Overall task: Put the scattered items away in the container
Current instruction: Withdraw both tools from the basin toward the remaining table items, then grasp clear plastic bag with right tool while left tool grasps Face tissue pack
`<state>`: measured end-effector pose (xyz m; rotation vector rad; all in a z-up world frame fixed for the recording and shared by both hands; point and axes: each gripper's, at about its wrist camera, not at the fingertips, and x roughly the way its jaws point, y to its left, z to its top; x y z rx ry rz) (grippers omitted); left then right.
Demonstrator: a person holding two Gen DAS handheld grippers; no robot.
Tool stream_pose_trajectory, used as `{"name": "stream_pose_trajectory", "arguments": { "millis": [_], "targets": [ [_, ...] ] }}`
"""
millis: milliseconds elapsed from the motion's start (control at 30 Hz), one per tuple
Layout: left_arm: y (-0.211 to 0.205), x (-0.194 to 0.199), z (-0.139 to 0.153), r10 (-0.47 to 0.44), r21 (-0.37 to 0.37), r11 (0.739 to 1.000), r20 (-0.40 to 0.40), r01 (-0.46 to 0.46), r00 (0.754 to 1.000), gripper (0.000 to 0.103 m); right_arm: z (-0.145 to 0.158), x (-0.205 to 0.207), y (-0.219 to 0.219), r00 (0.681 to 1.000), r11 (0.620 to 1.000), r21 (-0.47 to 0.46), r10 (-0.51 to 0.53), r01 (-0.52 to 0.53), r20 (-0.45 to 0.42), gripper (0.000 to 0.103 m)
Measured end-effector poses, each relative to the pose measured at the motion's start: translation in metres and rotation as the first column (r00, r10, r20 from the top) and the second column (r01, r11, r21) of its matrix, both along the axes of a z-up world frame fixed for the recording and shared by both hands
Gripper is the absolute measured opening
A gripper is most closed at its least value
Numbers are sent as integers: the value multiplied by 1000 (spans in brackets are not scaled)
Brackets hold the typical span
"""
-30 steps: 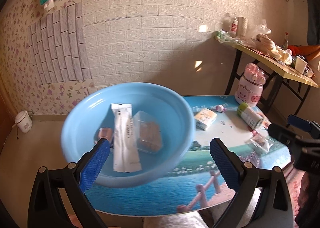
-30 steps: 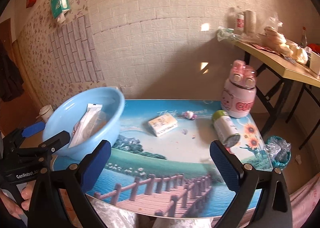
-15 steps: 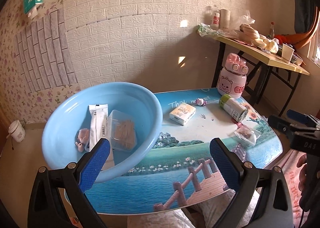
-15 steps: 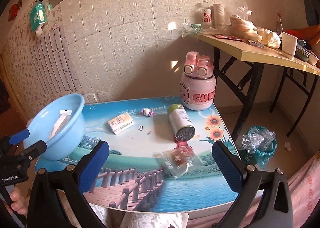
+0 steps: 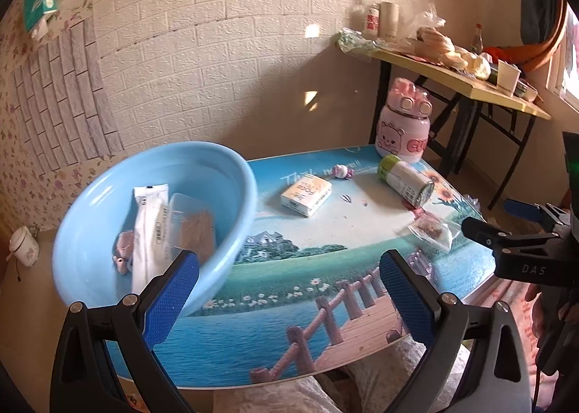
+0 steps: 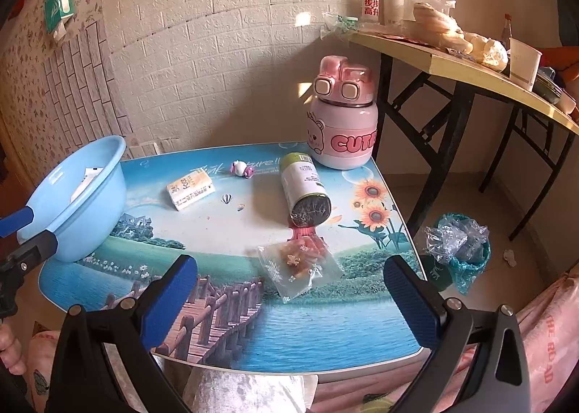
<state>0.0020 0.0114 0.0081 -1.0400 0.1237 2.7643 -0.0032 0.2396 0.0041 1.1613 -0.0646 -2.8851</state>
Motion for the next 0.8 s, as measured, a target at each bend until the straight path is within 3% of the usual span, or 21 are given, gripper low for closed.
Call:
{"name": "stream_pose_trajectory", "arguments": {
  "millis": [500,567,633,800],
  "targets": [
    [22,-20,-19,-39,-12,999,51,39,998,101,-51,-24,5,997,1000,15,16,-18,71,102],
    [25,-24,-22,-41,-15,999,60,42,997,101,-58,-30,7,996,1000,13,20,-21,88,100],
    [28,-29,-26,-44,-17,999,70,45,997,101,-65,-37,9,993,1000,5,27,-28,113,91],
    [40,-40,-35,-62,-34,997,89,65,994,101,-76,-49,14,991,1000,1,28,-28,130,88]
  ]
}}
